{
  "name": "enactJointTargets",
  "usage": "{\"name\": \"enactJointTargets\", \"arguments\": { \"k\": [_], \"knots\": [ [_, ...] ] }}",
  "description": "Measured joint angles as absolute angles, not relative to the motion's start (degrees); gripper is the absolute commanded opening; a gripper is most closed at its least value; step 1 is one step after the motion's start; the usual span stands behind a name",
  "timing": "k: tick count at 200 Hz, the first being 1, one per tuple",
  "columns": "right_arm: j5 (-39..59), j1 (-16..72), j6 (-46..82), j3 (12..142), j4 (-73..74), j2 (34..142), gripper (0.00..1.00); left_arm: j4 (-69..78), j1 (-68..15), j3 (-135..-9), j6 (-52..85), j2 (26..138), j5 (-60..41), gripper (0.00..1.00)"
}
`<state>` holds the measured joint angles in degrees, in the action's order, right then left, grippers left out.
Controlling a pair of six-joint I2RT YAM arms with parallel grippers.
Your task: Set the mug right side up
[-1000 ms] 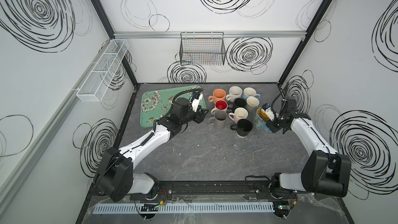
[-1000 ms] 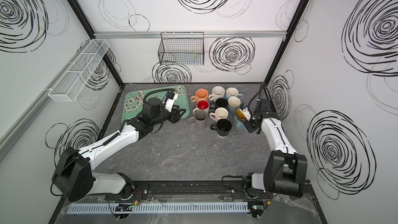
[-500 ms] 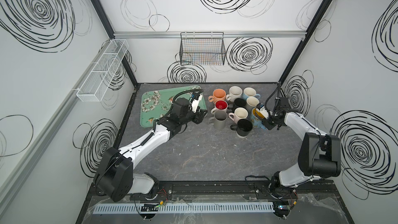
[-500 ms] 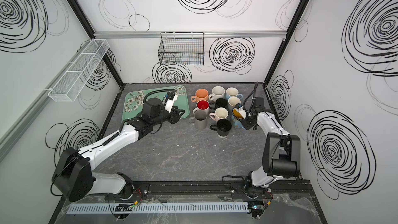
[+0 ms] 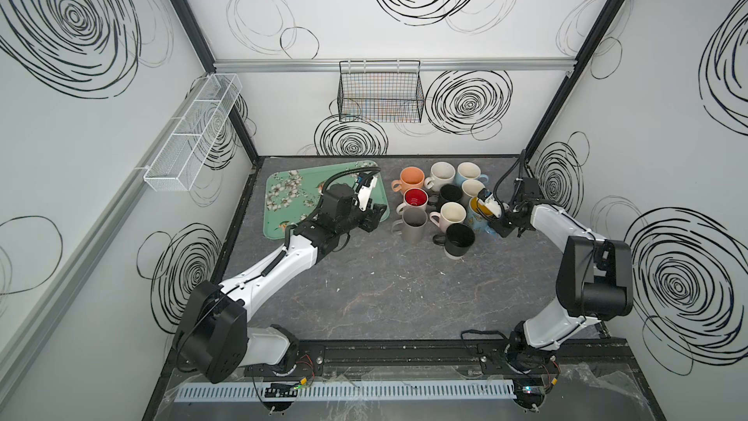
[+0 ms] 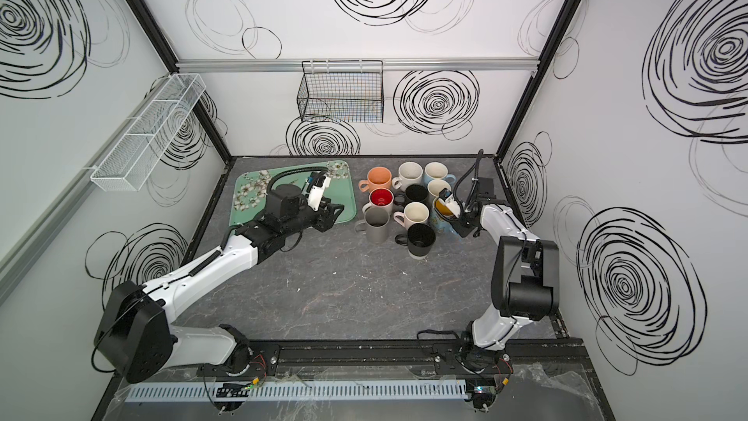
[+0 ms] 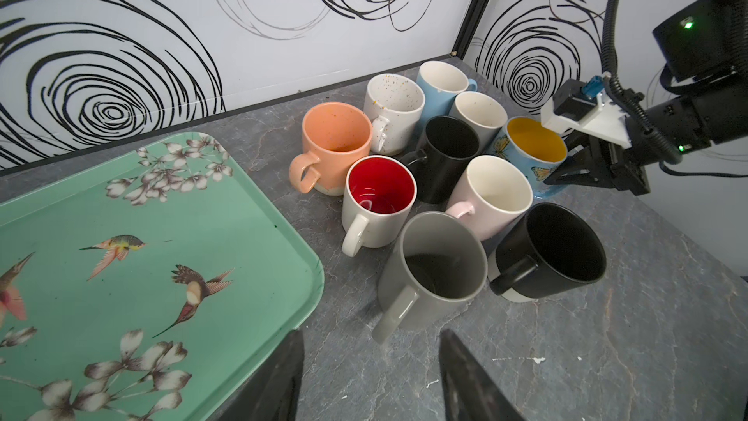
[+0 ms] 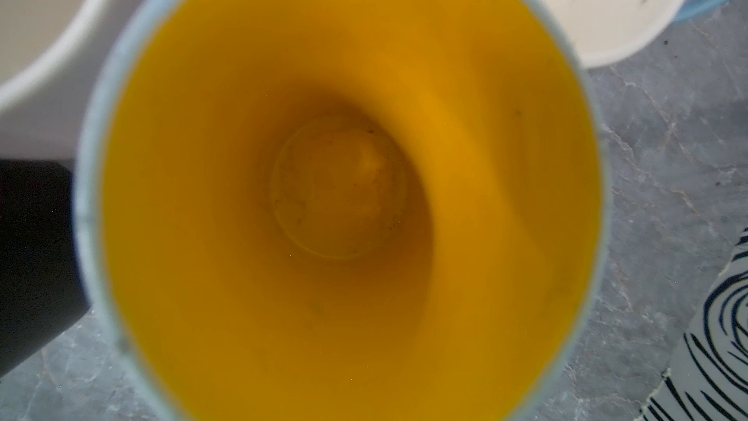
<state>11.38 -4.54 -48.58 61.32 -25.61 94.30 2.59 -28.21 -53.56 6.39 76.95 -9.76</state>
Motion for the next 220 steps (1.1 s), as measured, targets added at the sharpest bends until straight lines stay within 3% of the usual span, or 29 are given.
{"name": "enactJointTargets", "arguments": {
  "k": [54, 85, 118, 183, 213, 220],
  "knots": [
    [10.68, -4.56, -48.86, 61.25, -24.64, 92.55, 0.52, 0.62, -27.62, -53.56, 6.13, 75.53, -7.75, 0.57],
    [9.89, -4.56, -48.86, 61.19, -24.16, 87.46, 0.81, -0.93, -27.03, -53.58, 5.41, 74.17, -6.57, 0.59],
    [9.30, -4.56, -46.83, 61.08, -22.61, 80.14, 1.00, -3.92, -25.41, -53.58, 3.53, 70.54, -3.33, 0.66],
    [7.18, -4.56, -32.18, 44.29, -5.04, 62.04, 1.00, -5.39, -15.46, -51.18, 0.14, 58.26, 7.55, 0.83],
    [3.90, -5.13, -19.88, 35.88, 3.88, 58.08, 1.00, -2.87, -7.66, -45.43, 0.43, 52.95, 10.33, 1.00],
    [3.57, -5.52, -16.71, 33.98, 6.11, 57.39, 1.00, -2.20, -5.82, -43.97, 0.49, 52.18, 10.57, 0.99]
  ]
}}
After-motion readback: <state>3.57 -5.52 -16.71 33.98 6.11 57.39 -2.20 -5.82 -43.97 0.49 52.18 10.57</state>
